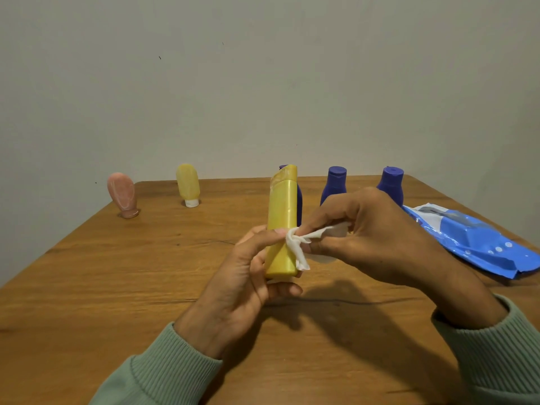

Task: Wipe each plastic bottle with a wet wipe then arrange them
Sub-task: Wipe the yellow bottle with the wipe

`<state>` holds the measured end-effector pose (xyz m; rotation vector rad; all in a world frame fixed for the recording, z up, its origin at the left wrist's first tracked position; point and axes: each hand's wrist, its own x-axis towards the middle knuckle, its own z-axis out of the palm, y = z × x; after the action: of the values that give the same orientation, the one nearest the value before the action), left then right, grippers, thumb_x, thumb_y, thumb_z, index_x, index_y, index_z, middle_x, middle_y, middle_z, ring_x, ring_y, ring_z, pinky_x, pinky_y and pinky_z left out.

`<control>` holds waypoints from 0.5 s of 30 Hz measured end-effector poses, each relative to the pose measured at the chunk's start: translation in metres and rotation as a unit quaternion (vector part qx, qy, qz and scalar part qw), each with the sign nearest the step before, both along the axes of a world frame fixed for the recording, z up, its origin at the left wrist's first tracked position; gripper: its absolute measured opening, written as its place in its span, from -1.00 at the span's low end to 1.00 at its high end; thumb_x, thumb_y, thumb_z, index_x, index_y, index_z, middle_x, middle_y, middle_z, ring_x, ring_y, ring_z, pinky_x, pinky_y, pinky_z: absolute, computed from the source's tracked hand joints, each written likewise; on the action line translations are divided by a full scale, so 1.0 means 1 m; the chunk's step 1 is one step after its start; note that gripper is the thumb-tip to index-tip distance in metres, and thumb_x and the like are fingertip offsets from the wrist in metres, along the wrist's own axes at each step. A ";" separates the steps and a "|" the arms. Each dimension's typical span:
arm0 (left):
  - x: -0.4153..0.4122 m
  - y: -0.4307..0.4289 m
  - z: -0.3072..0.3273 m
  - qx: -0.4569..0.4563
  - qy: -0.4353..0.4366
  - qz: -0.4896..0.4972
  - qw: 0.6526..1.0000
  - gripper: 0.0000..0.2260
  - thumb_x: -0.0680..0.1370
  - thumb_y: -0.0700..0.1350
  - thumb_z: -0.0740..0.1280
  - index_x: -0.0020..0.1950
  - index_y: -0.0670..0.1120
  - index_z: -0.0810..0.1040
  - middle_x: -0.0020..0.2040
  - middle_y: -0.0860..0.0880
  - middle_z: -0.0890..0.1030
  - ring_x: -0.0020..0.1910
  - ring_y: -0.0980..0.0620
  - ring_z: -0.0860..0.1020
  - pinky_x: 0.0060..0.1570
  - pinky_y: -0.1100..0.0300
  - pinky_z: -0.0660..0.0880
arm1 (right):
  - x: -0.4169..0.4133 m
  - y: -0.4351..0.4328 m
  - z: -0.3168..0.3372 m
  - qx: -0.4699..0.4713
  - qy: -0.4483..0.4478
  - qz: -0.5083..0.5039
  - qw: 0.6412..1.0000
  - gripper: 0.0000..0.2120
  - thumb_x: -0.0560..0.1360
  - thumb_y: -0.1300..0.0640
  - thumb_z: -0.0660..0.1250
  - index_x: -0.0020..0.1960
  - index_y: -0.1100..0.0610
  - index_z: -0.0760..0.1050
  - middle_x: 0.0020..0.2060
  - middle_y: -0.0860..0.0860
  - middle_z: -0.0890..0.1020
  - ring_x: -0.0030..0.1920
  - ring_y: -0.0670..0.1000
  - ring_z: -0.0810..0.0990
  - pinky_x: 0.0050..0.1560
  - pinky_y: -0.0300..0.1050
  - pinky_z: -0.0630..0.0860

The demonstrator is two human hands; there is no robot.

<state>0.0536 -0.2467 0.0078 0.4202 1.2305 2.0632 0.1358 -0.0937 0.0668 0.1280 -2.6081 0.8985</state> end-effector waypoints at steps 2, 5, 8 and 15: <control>0.000 0.001 0.000 0.010 0.003 0.018 1.000 -0.53 0.34 -0.14 0.52 0.22 -0.14 0.51 -0.09 -0.11 0.68 -0.23 -0.03 0.61 -0.46 0.11 0.54 | 0.001 0.002 0.000 0.000 0.000 -0.002 1.000 -0.85 0.37 0.09 0.47 -0.06 -0.04 0.67 -0.25 -0.23 0.61 -0.16 -0.27 0.55 -0.29 -0.43 0.45; 0.002 0.004 0.001 0.023 0.012 0.033 0.999 -0.56 0.34 -0.17 0.43 0.21 -0.13 0.49 -0.10 -0.10 0.70 -0.27 -0.02 0.62 -0.45 0.08 0.57 | 0.001 0.005 0.001 -0.007 0.003 -0.004 1.000 -0.85 0.36 0.07 0.48 -0.07 -0.05 0.67 -0.24 -0.21 0.63 -0.16 -0.24 0.56 -0.26 -0.34 0.53; 0.002 0.005 0.001 0.030 0.020 0.034 0.999 -0.49 0.32 -0.18 0.43 0.26 -0.10 0.45 -0.04 -0.11 0.69 -0.26 -0.05 0.64 -0.43 0.04 0.59 | 0.000 0.004 0.001 -0.006 0.005 -0.001 1.000 -0.86 0.36 0.06 0.47 -0.08 -0.05 0.67 -0.24 -0.22 0.63 -0.16 -0.24 0.57 -0.24 -0.32 0.55; 0.001 0.006 0.001 0.071 -0.015 0.017 0.997 -0.59 0.37 -0.19 0.41 0.20 -0.15 0.47 -0.08 -0.16 0.68 -0.25 -0.09 0.61 -0.38 0.03 0.55 | -0.002 0.002 -0.002 -0.001 -0.004 -0.003 1.000 -0.86 0.38 0.07 0.47 -0.06 -0.05 0.66 -0.21 -0.20 0.64 -0.15 -0.23 0.58 -0.21 -0.29 0.55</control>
<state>0.0551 -0.2410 0.0092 0.4352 1.0842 2.1862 0.1340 -0.0922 0.0651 0.1157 -2.6135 0.9002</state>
